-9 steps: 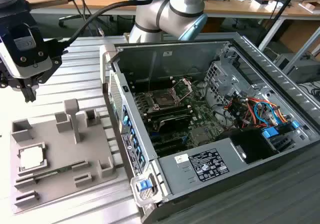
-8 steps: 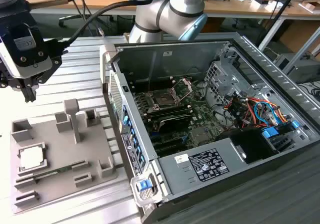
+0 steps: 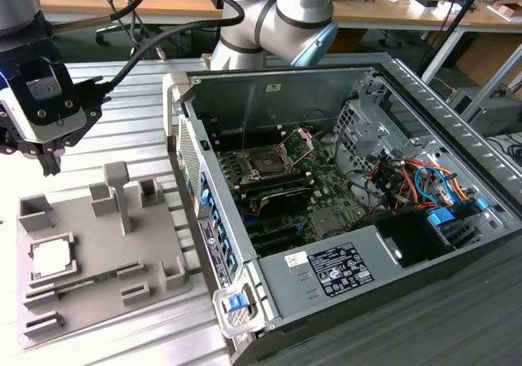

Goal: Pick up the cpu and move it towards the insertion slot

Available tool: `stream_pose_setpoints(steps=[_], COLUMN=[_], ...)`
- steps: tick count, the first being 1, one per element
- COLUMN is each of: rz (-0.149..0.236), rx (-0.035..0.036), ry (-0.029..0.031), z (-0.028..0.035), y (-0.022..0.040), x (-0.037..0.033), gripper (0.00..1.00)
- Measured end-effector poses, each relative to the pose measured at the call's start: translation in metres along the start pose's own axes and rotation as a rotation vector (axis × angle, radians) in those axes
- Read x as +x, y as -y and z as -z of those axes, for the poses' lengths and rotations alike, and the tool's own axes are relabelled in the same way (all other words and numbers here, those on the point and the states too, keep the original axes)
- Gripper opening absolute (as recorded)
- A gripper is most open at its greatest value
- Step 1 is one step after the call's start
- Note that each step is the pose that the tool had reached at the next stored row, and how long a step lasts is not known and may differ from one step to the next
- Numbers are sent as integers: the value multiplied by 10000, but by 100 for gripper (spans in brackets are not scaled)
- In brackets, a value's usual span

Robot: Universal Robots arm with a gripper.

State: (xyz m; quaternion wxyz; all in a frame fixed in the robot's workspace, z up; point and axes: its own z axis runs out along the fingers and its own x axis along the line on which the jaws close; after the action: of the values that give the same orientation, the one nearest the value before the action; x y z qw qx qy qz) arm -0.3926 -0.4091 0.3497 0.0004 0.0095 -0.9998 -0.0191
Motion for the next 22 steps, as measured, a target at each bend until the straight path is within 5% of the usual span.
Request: stream_pose_setpoints(steps=[22], rz=[0], rx=[0], ry=[0], z=[-48], y=[2], x=[8], gripper=[11])
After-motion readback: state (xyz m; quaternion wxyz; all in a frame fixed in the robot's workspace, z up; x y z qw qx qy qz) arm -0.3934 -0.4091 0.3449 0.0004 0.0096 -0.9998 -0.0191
